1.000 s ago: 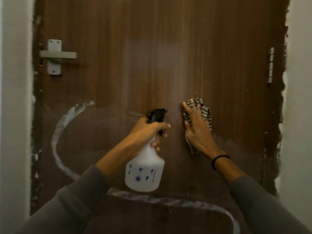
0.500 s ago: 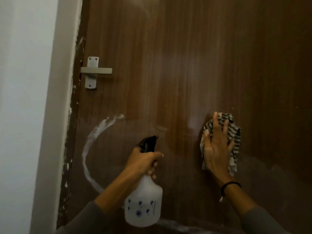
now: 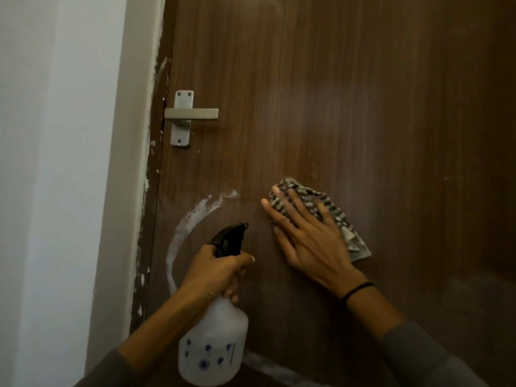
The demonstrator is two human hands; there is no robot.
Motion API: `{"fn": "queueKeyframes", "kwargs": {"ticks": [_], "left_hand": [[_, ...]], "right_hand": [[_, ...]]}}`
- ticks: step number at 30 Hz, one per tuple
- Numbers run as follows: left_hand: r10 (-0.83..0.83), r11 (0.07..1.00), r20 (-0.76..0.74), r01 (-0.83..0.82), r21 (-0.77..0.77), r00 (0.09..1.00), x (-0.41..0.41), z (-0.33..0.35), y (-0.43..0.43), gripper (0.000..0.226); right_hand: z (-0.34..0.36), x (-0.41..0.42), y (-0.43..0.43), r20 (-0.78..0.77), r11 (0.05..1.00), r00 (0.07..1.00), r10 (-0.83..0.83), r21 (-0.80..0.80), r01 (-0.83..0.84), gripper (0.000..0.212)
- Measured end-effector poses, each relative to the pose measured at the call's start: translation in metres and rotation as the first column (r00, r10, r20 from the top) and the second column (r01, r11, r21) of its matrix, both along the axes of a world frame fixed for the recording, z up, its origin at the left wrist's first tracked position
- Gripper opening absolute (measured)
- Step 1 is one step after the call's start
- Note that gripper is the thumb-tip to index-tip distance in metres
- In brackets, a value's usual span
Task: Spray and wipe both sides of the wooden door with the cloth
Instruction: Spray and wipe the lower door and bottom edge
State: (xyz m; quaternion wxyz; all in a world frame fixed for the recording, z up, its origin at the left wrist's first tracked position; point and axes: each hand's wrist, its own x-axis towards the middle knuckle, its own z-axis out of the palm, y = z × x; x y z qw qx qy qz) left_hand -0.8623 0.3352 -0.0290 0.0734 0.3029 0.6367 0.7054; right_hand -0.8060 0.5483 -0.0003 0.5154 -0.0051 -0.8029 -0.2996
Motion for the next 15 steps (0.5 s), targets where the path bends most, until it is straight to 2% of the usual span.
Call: {"fn": "queueKeyframes", "kwargs": {"ticks": [5, 7, 13, 15], "left_hand": [[-0.011, 0.999, -0.005, 0.011, 0.031, 1.000, -0.017, -0.005, -0.022, 0.016], [-0.029, 0.999, -0.026, 0.030, 0.038, 0.999, -0.025, -0.005, -0.028, 0.019], [-0.033, 0.999, -0.096, 0.035, 0.016, 0.995, -0.030, 0.001, -0.033, 0.025], [-0.030, 0.999, -0.099, 0.032, 0.016, 0.995, -0.029, 0.002, -0.034, 0.024]], "right_hand": [[0.000, -0.032, -0.023, -0.275, 0.980, 0.958, -0.084, -0.196, 0.030, 0.057], [0.004, -0.045, -0.036, -0.321, 0.969, 0.943, -0.087, -0.249, 0.005, 0.056], [0.010, -0.058, -0.045, -0.294, 0.970, 0.954, -0.060, -0.243, -0.014, 0.059], [0.009, -0.052, -0.043, -0.213, 0.985, 0.976, -0.048, -0.174, 0.011, 0.058]]}}
